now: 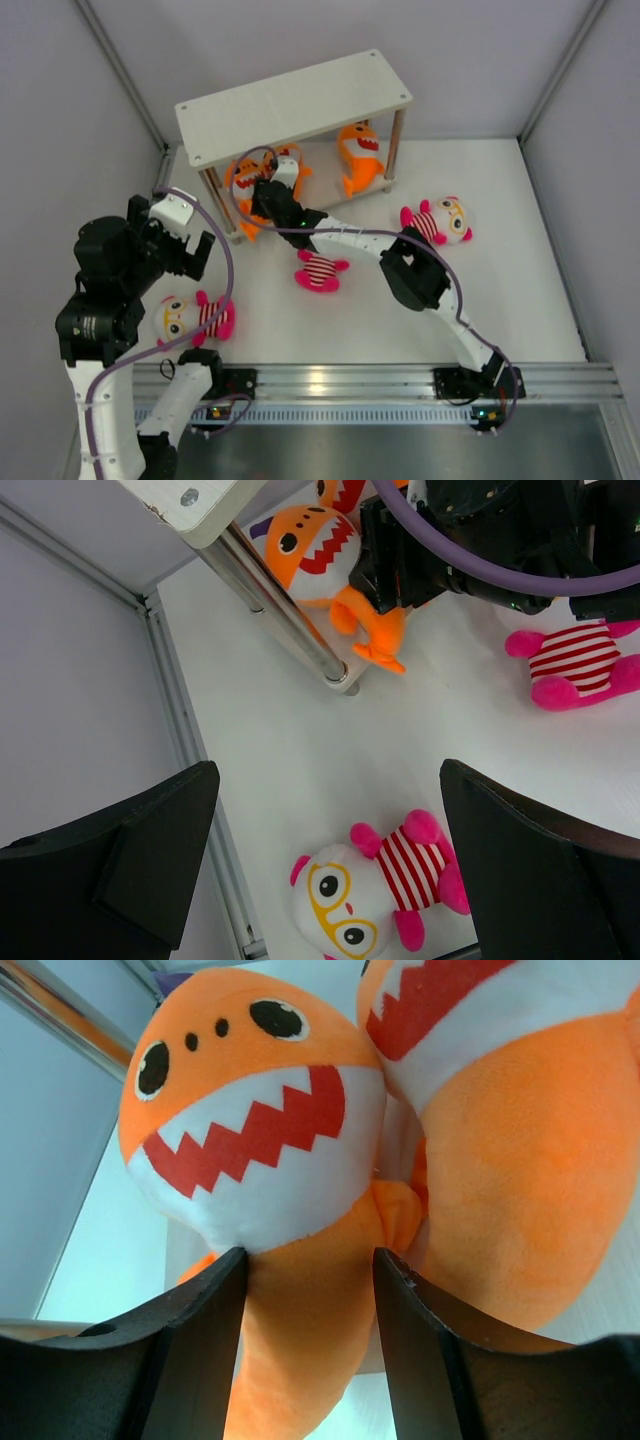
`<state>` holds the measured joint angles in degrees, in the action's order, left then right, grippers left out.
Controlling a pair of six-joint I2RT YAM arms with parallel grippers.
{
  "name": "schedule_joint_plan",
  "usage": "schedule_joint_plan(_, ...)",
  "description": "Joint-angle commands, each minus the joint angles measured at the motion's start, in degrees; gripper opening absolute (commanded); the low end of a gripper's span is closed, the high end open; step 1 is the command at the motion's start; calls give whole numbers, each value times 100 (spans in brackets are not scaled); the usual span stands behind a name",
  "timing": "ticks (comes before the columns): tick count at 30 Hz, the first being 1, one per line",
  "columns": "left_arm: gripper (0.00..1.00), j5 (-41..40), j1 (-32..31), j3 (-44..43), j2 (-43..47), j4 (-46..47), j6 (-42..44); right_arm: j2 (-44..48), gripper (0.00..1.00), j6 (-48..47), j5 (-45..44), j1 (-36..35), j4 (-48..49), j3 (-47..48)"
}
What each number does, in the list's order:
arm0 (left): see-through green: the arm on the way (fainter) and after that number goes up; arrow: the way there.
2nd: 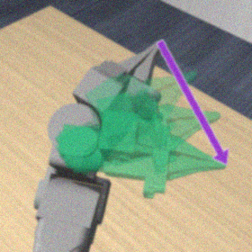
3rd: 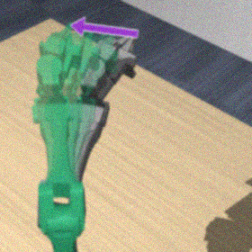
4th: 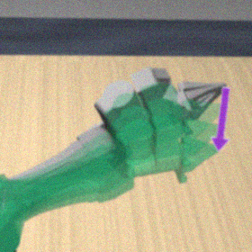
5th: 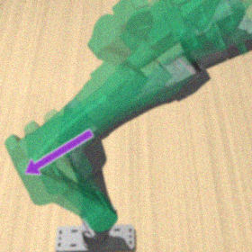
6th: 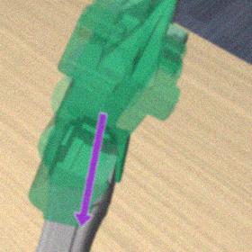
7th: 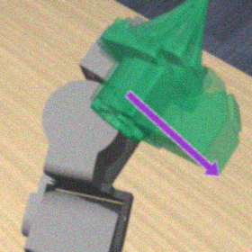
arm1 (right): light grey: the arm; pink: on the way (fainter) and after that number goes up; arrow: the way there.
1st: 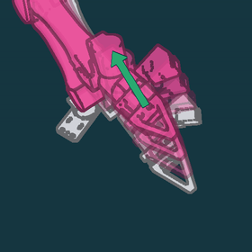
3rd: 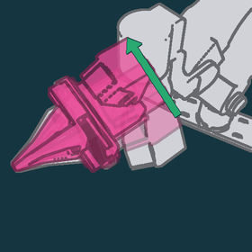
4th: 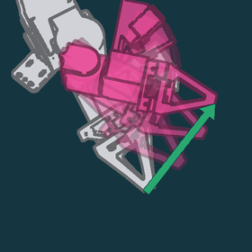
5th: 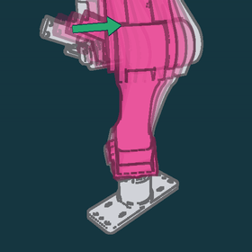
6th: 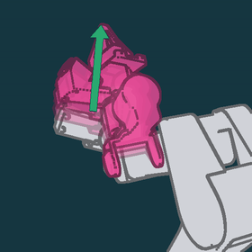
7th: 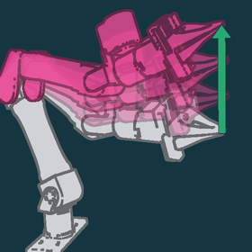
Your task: Place and organize the stuffed toys onto the shelf
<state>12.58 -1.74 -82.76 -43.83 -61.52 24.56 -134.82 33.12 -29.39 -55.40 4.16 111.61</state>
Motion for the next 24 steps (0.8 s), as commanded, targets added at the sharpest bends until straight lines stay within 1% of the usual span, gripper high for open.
schedule_joint_plan(1, 99, 95, -20, 76, 33, 149, 5, 615, 53, -78, 108, 29, 401, -183)
schedule_joint_plan(6, 99, 87, -20, 67, 33, 140, 5, 808, 53, -61, 196, 29, 506, -394)
schedule_joint_plan(7, 99, 96, -20, 85, 33, 140, 14, 1044, 54, 18, 266, 20, 654, -664)
schedule_joint_plan(9, 98, 122, -20, 93, 33, 149, 14, 1089, 55, 19, 275, 11, 752, -728)
schedule_joint_plan(18, 99, 69, -20, 94, 50, 131, 23, 1582, 56, 361, 57, 11, 1148, -1492)
schedule_joint_plan(20, 99, 52, -20, 94, 59, 131, 14, 1862, 56, 615, -102, 29, 1323, -1957)
schedule_joint_plan(21, 99, 52, -20, 94, 59, 140, 14, 1968, 55, 747, -155, 55, 1402, -2359)
schedule_joint_plan(24, 99, 78, -20, 102, 68, 140, 14, 2320, 53, 1160, -347, 257, 1561, -2967)
